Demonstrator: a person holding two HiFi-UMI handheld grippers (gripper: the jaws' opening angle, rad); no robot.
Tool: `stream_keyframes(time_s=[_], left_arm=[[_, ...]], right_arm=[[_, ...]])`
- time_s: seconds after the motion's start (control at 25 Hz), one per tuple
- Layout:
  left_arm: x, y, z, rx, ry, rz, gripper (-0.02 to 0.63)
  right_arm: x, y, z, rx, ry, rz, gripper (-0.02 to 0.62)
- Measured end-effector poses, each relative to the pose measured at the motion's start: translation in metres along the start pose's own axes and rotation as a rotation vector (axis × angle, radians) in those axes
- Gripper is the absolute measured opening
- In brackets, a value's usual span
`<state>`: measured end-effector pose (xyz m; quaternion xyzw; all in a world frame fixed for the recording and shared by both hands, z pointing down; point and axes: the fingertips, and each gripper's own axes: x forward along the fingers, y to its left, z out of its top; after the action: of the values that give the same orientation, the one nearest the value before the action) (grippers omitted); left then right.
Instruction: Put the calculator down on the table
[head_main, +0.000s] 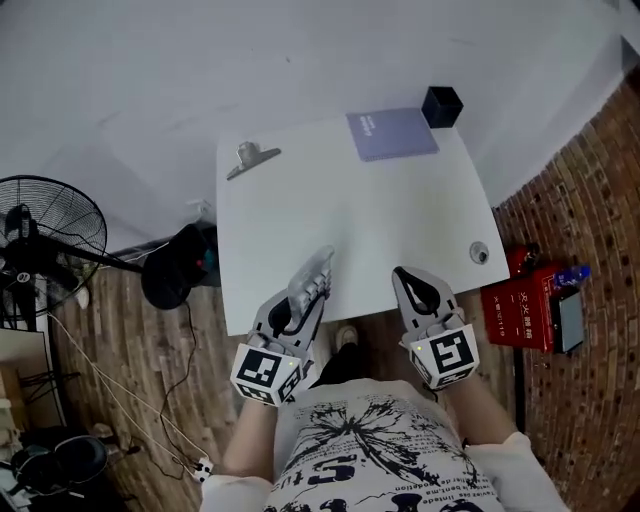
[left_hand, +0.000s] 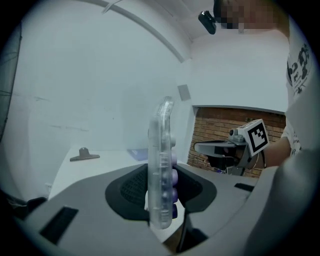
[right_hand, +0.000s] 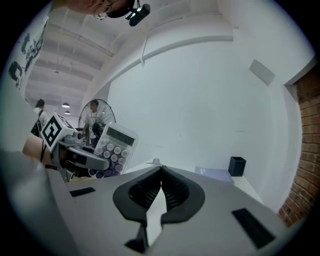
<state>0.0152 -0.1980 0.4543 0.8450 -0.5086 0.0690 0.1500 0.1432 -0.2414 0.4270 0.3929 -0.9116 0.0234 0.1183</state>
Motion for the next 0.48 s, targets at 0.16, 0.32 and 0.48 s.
stream_keyframes(time_s=[0.16,0.32,0.48], left_arm=[[0.047,0.045,-0.024,-0.058,0.072,0.004,0.140],[0.080,0.074,-0.054,-0.152,0.149,-0.009,0.140],[0.110,0.095,-0.081,-0.247,0.220,-0.034,0.140]], right_arm=[[0.060,-0.017,-0.013,-0.015,0.041,0.028,0.014],[0.102,-0.026,-0.031,0.017,0.098,0.042,0.014],[0.134,-0.037,-0.046,0.044,0.137,0.045,0.014]])
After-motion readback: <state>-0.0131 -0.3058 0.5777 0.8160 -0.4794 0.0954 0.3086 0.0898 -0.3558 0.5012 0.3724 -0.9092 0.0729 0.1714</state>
